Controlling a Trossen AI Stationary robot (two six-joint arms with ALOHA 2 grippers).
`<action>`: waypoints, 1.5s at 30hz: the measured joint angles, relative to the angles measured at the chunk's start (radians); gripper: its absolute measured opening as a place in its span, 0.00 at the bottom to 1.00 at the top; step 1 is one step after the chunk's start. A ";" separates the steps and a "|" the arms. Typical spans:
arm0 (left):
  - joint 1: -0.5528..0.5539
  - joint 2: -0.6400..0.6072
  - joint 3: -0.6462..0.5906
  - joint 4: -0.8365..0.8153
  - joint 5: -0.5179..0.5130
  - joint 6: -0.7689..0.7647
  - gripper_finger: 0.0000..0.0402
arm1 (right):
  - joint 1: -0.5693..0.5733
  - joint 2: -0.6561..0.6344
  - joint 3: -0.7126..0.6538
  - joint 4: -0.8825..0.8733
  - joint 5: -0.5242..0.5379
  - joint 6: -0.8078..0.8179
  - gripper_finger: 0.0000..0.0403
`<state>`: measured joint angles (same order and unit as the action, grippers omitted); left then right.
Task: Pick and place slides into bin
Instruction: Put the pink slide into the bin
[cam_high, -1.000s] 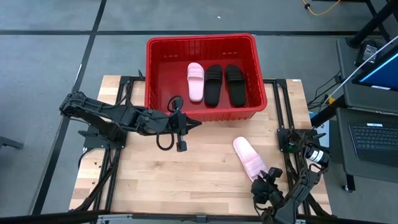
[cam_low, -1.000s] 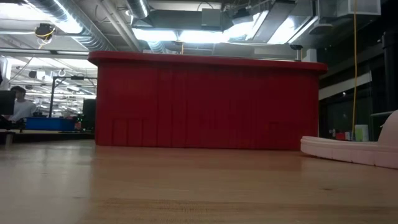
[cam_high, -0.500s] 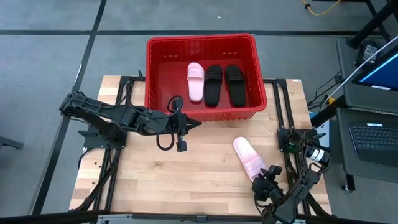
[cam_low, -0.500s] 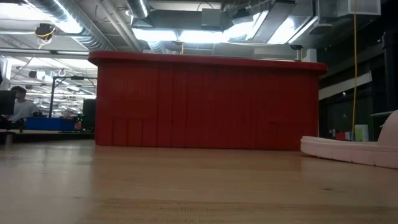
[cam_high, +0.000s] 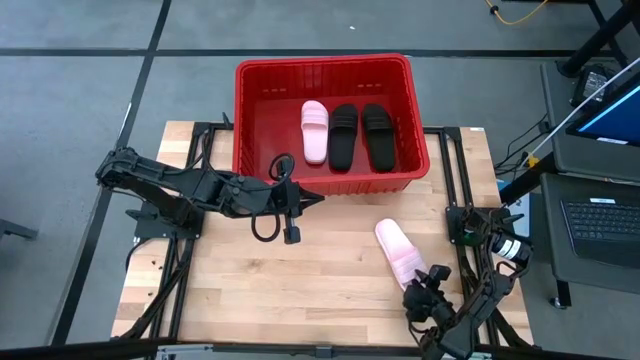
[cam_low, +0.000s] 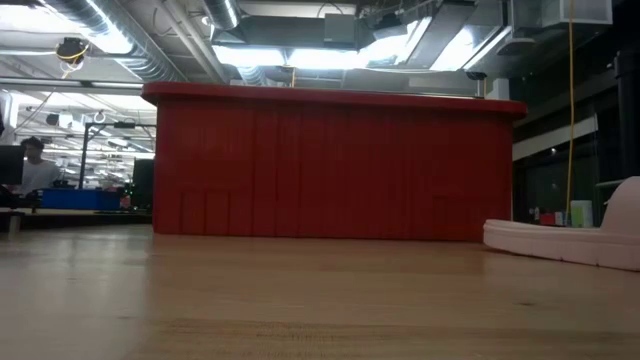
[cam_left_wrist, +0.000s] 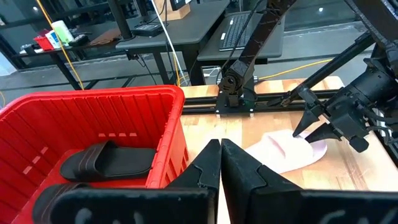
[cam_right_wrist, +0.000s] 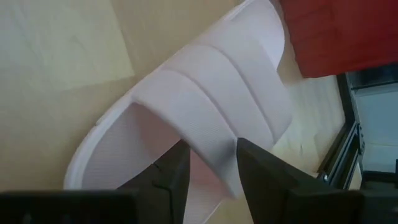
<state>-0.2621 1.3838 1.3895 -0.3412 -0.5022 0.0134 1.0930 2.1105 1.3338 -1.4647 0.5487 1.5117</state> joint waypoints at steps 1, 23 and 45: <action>0.000 0.000 0.000 0.000 0.000 0.000 0.02 | 0.000 0.000 -0.002 0.004 0.000 0.000 0.33; 0.000 0.000 0.000 -0.003 0.000 0.000 0.01 | -0.020 0.000 -0.045 0.025 -0.018 0.001 0.08; 0.000 0.000 0.000 -0.004 0.000 0.006 0.02 | -0.023 -0.198 0.029 -0.085 -0.024 -0.011 0.00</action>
<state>-0.2621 1.3838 1.3895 -0.3450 -0.5022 0.0199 1.0698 1.9128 1.3633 -1.5497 0.5246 1.5011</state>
